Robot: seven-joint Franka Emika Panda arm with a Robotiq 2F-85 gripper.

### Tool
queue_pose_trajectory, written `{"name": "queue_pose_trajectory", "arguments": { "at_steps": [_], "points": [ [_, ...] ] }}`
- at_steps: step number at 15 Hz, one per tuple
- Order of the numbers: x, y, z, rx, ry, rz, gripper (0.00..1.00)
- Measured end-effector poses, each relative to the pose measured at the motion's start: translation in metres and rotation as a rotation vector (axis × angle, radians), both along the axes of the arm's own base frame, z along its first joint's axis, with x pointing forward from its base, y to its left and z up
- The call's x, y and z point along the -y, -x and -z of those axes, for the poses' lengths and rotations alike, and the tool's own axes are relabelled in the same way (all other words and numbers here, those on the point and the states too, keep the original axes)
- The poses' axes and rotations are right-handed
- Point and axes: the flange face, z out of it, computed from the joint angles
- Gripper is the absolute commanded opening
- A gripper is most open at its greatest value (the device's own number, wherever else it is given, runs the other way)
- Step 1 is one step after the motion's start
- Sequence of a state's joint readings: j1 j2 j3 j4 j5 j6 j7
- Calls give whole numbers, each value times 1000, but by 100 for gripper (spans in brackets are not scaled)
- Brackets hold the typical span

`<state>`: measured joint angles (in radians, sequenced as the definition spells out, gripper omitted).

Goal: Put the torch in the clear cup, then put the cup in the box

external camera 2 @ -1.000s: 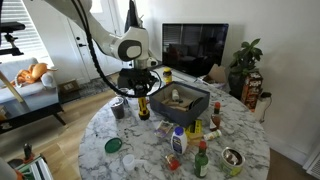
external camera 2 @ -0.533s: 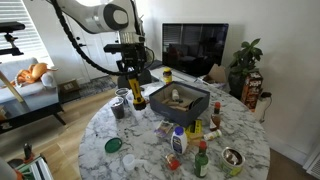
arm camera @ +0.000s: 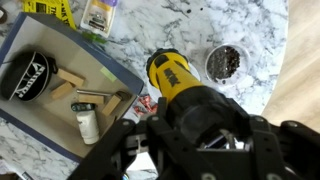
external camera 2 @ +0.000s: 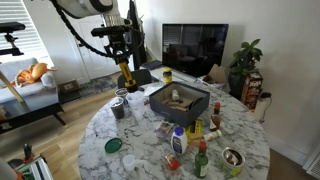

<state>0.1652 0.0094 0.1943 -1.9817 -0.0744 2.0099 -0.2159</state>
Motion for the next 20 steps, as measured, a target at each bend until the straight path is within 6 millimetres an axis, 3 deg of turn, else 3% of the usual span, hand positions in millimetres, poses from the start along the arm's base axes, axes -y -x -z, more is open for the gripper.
{"name": "queue_pose_trajectory", "arguments": {
  "at_steps": [3, 9, 11, 14, 20],
  "points": [
    [-9, -11, 9, 16, -16, -17, 34],
    [0, -46, 67, 47, -55, -30, 34],
    [3, -54, 73, 70, -65, -35, 34],
    [6, -59, 82, 72, -70, -40, 34],
    [3, -57, 133, -21, -113, -57, 34]
  ]
}}
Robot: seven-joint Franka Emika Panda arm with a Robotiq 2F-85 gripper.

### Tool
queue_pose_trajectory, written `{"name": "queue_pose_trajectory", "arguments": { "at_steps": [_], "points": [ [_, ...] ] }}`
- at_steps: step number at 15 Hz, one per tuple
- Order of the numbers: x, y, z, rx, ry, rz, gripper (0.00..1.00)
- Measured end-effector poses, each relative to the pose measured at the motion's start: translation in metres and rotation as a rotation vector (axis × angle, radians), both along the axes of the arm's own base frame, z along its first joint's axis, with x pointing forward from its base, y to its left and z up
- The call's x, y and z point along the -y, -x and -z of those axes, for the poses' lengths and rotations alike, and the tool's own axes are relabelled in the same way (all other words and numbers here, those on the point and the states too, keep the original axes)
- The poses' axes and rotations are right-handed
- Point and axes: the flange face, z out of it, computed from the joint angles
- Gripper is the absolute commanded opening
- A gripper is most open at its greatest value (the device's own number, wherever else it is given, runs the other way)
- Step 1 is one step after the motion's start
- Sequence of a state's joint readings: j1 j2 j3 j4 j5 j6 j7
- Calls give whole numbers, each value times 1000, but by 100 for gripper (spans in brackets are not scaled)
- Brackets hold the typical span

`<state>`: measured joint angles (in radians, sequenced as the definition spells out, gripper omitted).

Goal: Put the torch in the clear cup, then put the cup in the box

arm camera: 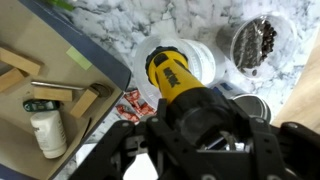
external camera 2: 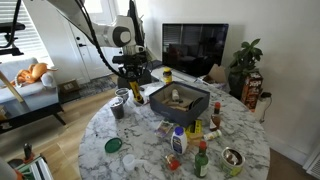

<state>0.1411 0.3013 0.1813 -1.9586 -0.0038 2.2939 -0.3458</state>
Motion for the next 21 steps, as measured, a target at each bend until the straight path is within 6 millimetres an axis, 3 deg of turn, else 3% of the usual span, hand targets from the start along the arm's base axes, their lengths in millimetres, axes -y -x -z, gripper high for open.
{"name": "queue_pose_trajectory", "arguments": {
  "at_steps": [12, 18, 21],
  "points": [
    [-16, 6, 4, -46, -163, -58, 34],
    [-8, 6, 31, -94, -150, -59, 34],
    [-8, 6, 34, -104, -174, -54, 34]
  ]
}}
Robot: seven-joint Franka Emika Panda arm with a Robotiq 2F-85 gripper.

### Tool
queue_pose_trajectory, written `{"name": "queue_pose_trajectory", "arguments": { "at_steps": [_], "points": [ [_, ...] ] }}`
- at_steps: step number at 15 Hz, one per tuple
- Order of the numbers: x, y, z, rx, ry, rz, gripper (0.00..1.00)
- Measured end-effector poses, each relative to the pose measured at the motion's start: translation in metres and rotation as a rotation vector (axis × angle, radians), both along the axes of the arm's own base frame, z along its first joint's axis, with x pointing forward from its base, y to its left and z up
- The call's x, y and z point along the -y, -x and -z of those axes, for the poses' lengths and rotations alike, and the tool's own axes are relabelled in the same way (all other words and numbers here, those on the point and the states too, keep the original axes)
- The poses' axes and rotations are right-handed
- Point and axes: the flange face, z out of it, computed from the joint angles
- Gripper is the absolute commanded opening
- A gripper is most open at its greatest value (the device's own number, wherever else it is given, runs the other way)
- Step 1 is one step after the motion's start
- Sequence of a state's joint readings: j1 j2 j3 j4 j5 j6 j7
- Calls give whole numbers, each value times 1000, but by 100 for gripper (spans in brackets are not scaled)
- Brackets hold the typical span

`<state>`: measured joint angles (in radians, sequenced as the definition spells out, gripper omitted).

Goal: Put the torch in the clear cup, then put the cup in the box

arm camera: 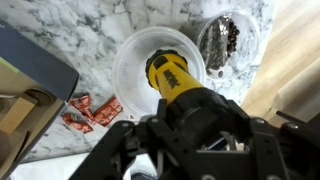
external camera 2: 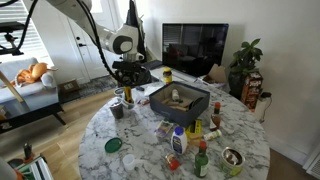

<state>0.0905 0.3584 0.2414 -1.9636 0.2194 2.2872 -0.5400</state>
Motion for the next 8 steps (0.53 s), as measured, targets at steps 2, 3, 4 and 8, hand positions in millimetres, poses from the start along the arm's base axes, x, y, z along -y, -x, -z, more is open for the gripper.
{"name": "queue_pose_trajectory", "arguments": {
  "at_steps": [2, 3, 4, 8],
  "points": [
    [2, -1, 2, -5, -28, 4, 34],
    [3, -2, 2, -1, -44, 5, 34],
    [4, -3, 2, 4, -55, 5, 34],
    [5, -5, 12, 11, -51, 5, 34]
  ]
}}
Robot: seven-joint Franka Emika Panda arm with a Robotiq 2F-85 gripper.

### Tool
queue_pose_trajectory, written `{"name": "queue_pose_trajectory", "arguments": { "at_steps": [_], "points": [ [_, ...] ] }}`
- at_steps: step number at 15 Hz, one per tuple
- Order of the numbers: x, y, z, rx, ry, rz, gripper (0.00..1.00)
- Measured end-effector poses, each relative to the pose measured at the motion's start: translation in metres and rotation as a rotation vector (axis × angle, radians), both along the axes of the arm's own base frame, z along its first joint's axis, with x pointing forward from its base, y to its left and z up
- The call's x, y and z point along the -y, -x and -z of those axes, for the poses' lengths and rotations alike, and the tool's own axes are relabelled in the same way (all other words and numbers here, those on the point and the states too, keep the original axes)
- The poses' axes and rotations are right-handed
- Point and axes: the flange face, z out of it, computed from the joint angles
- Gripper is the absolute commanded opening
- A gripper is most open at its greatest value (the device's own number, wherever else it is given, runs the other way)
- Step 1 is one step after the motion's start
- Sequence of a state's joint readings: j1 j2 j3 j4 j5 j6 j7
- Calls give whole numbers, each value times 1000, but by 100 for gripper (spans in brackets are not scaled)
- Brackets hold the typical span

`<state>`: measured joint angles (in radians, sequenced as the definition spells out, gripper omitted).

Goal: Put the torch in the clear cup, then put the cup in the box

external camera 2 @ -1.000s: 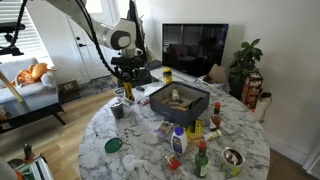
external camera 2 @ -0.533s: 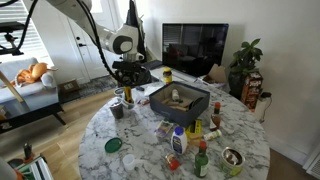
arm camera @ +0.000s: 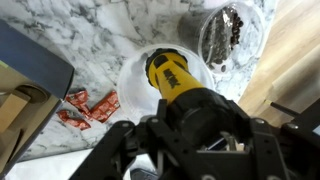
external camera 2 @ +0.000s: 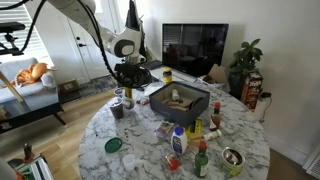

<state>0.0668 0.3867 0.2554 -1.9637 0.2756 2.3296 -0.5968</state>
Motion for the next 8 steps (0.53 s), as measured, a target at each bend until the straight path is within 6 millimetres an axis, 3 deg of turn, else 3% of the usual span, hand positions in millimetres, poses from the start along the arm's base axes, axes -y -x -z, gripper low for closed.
{"name": "queue_pose_trajectory", "arguments": {
  "at_steps": [3, 8],
  "points": [
    [-2, 2, 10, -8, 25, -22, 34],
    [-16, 5, 9, -1, 37, -52, 34]
  ]
}}
